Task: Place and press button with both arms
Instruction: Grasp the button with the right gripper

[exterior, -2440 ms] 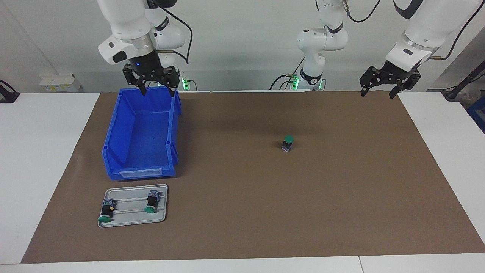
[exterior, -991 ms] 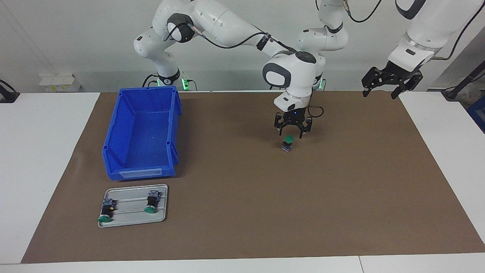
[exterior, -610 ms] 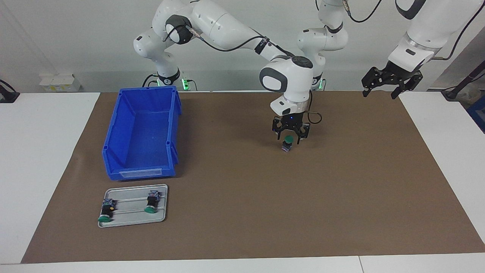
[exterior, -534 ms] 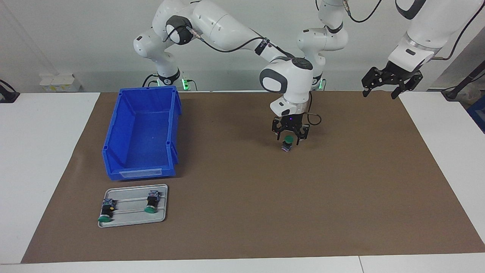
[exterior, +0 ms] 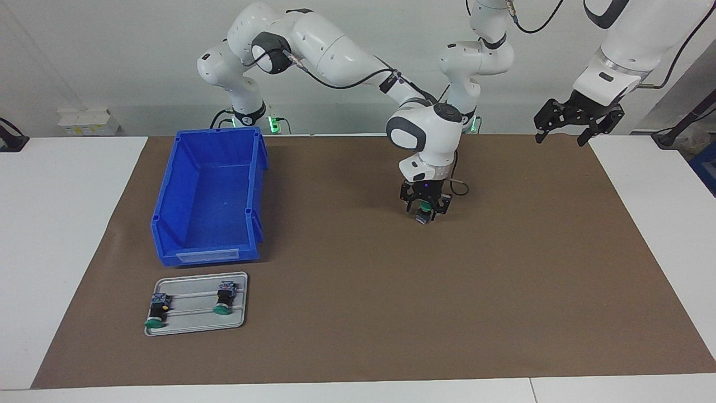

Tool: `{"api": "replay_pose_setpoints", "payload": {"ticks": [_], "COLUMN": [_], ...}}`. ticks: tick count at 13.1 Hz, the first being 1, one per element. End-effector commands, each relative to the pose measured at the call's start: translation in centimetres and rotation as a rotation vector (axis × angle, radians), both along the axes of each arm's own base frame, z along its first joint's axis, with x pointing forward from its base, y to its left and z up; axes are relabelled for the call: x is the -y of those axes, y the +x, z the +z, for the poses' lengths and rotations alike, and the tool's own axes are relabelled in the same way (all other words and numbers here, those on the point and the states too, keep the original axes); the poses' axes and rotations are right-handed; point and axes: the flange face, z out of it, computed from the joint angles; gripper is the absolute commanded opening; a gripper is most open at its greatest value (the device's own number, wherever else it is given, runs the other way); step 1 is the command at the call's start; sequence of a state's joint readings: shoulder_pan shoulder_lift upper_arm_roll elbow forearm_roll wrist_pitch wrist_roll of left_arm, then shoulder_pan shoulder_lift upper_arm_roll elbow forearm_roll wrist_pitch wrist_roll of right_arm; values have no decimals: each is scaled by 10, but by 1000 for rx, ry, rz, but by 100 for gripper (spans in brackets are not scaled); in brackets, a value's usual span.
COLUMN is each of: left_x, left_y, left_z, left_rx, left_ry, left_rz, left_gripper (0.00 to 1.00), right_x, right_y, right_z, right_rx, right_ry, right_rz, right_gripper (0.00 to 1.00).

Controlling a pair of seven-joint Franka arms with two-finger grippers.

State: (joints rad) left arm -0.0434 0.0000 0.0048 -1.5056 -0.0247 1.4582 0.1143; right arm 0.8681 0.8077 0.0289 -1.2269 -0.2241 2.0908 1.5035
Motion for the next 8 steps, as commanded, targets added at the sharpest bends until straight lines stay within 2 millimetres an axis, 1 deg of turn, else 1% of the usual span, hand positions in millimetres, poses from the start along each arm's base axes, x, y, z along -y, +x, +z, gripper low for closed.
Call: {"api": "replay_pose_setpoints", "payload": {"ticks": [1, 4, 6, 8], "left_x": [-3, -3, -3, -3], "left_y": [-7, -7, -7, -7], "left_z": [0, 0, 0, 0], "left_rx": [9, 9, 9, 9], "left_ry": [-11, -11, -11, -11], "left_rz": [-1, -1, -1, -1], "left_gripper": [100, 100, 100, 100], "right_x": [-2, -3, -5, -5], "right_y": [3, 3, 3, 3], "right_z": [0, 1, 2, 3], "right_rx": [11, 6, 8, 11], "right_ry": [8, 9, 18, 26], "right_rz": [-23, -26, -34, -43], "right_gripper": [80, 80, 74, 66]}}
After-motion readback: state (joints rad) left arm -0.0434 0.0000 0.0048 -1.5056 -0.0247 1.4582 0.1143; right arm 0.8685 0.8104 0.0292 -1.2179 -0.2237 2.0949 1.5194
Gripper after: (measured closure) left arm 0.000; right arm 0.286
